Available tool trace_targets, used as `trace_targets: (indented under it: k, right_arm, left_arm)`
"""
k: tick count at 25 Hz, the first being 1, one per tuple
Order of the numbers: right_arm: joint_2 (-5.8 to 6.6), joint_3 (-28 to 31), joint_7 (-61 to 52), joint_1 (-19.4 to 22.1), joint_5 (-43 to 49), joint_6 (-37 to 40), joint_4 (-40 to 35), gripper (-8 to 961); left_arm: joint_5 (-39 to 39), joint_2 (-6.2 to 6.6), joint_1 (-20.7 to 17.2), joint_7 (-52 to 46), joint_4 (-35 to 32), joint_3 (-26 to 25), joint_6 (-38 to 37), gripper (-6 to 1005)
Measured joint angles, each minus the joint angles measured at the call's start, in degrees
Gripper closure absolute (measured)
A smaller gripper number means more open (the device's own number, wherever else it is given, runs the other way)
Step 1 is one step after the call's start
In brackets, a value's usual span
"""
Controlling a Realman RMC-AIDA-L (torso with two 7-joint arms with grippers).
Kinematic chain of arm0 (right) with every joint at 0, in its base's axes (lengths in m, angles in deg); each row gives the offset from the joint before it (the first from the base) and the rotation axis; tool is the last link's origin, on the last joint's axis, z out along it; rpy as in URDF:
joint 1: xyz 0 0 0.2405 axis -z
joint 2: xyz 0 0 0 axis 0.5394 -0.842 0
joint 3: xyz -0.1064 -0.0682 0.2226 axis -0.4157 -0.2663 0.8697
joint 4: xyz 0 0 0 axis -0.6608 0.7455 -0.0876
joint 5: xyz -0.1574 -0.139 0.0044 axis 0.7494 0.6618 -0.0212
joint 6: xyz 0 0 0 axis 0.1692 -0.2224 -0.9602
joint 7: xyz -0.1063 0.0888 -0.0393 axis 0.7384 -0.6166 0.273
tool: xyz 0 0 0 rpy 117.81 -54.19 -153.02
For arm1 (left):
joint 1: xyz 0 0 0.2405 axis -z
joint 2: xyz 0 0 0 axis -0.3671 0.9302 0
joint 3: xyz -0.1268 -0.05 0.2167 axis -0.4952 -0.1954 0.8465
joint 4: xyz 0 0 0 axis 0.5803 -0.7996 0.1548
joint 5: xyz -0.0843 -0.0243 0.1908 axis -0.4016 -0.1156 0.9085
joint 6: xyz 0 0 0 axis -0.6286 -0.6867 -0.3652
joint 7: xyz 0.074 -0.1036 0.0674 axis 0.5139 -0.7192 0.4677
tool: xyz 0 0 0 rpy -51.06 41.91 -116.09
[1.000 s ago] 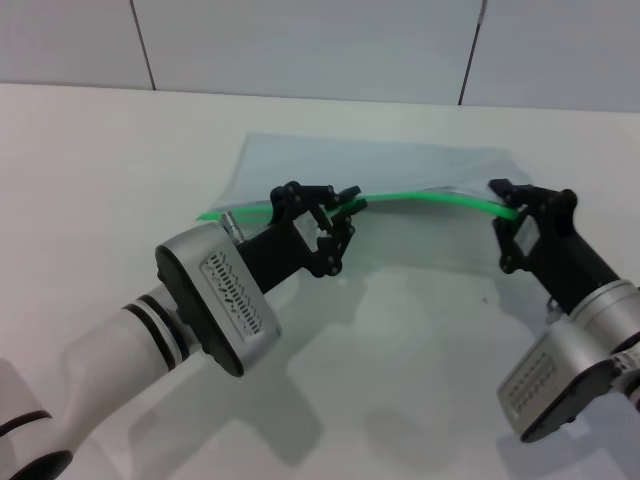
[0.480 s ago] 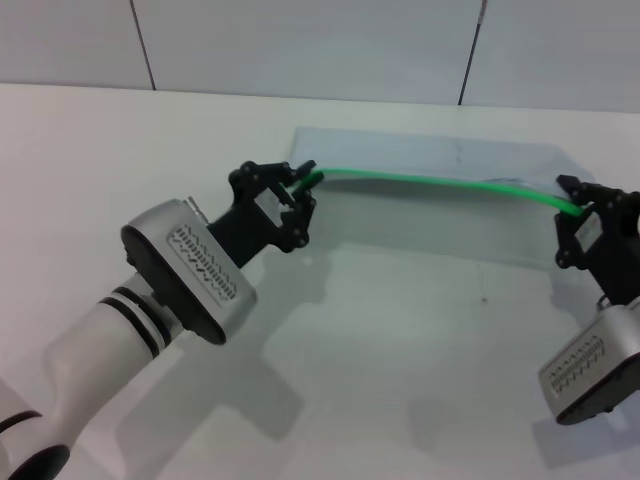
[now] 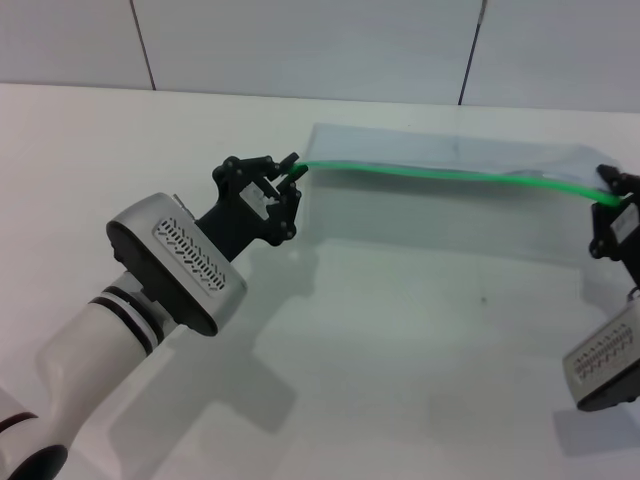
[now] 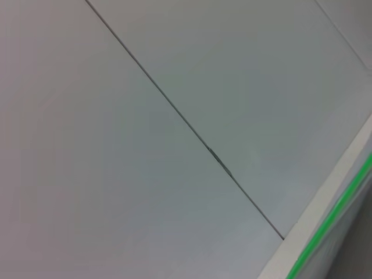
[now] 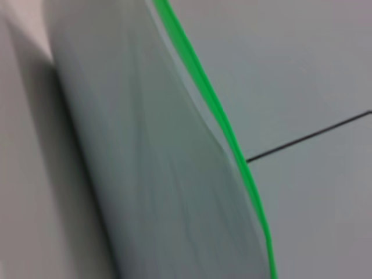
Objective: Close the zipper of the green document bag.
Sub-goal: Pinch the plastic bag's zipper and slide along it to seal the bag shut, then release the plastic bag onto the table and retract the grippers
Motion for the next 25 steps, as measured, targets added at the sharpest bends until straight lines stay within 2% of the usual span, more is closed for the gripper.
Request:
trace_targets:
  k: [5,10,13,15,17,25]
  right_arm:
    - [-0.31,0.51,0.05,0.09,-0.1,1.91,0.62,931]
    - [-0.4,1.37,-1.26,0.15,-0.1,4.48,0.66,931]
    - [-0.37,2.57,-5.34,0.17,-0.1,5.41,0.65,932]
    - [-0.29,2.92,-9.22,0.17,-0.12,6.4,0.83,819]
    - [-0.24,3.02,-12.97,0.17,-0.13,7.37,1.0,720]
    - [-0.07,2.36,-34.7,0.16,0.54,13.87,0.76,392]
  left_arm:
    - [-0.1,0.02,-0.03,-0.18,-0.05,-0.74,-0.34,899]
    - [-0.11,-0.15,-0.48,-0.77,0.79,-6.35,-2.79,898]
    - [-0.11,-0.07,-0.84,-3.56,1.11,-7.16,-5.37,897]
    - [-0.11,0.0,-1.26,-6.55,0.98,-7.17,-7.57,896]
    - [-0.11,0.1,-1.8,-9.43,0.79,-7.17,-9.91,690]
    - [-0.48,0.27,-3.36,-20.89,-0.83,-7.09,-17.28,378]
